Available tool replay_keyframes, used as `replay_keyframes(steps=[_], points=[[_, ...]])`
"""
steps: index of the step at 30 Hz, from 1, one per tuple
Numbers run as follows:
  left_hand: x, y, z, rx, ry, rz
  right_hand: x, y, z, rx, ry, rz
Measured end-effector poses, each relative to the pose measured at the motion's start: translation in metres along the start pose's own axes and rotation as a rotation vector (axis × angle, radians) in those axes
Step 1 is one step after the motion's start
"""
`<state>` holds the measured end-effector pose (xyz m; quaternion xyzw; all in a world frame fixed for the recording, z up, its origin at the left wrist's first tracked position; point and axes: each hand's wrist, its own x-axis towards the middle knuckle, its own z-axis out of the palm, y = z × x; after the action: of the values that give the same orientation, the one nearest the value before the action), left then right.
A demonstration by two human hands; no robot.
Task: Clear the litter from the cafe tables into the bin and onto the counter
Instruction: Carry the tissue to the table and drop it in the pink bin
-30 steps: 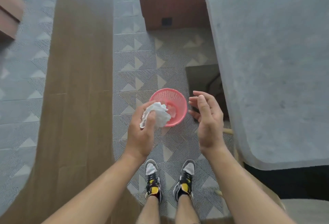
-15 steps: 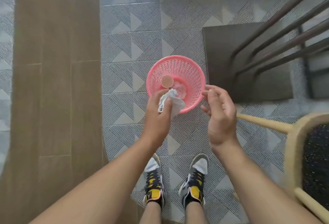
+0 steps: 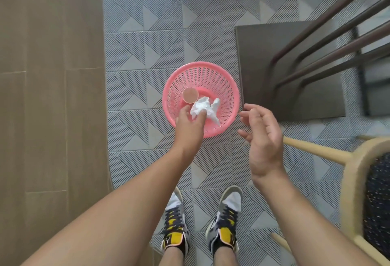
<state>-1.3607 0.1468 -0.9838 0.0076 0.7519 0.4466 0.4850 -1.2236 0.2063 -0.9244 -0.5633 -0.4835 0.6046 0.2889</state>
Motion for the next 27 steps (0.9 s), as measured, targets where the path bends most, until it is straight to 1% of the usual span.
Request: replay_keyframes(steps=[6,12,16,20,27], points=[[-0.027,0.016,-0.014,0.003,-0.004,0.036,-0.010,-0.026,0.008,0.017,-0.003,-0.026],[-0.077,0.052,-0.047,-0.043,0.015,0.161,-0.039,-0.074,0.026,0.024,-0.026,-0.048],[-0.124,0.090,-0.078,-0.116,0.022,0.273,-0.073,-0.120,0.043,0.048,-0.064,-0.068],[-0.174,0.141,-0.118,-0.145,0.064,0.438,-0.112,-0.175,0.060,0.058,-0.123,-0.117],[-0.259,0.212,-0.189,-0.205,0.233,0.681,-0.166,-0.279,0.087,0.069,-0.285,-0.216]])
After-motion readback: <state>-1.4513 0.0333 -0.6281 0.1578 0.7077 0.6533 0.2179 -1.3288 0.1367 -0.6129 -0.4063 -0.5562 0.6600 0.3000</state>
